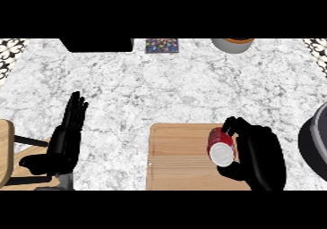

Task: Pick the can from the cutting board and place it in the pot

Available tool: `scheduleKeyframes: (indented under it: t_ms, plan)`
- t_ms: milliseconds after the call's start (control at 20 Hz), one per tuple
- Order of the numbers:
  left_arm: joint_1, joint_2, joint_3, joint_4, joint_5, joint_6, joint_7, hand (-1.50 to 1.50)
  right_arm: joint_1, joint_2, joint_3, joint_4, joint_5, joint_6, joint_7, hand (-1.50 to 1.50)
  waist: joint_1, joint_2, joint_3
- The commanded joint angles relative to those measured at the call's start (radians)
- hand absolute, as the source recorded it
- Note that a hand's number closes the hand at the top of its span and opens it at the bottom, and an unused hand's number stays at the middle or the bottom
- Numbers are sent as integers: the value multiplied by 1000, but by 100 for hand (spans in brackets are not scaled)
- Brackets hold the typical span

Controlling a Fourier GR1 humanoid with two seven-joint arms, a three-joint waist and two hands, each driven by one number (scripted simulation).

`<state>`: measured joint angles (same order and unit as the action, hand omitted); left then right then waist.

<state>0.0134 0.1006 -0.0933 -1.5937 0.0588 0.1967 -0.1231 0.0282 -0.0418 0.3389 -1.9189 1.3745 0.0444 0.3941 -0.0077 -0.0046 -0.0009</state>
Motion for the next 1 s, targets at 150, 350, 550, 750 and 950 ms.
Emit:
scheduleKeyframes:
  t_ms: [150,350,550,750,950]
  plan:
    - [16,-3,1,-26,-6,-5,16,0,9,23,41,-208,178,66,163,150,7,2,1]
    - [-18,-6,15,-1,5,-17,26,0,5,-10,-70,-280,160,107,181,150,6,4,1]
    - [-36,-29,-4,18,-33,4,8,0,11,-51,-173,-405,102,202,180,150,2,4,1]
    - [-19,-49,-12,16,-45,18,-6,0,3,-124,-412,-259,-37,89,80,150,5,6,2]
    - [9,-17,8,-28,-26,-12,34,0,-47,-190,-593,-237,-178,152,41,150,7,4,1]
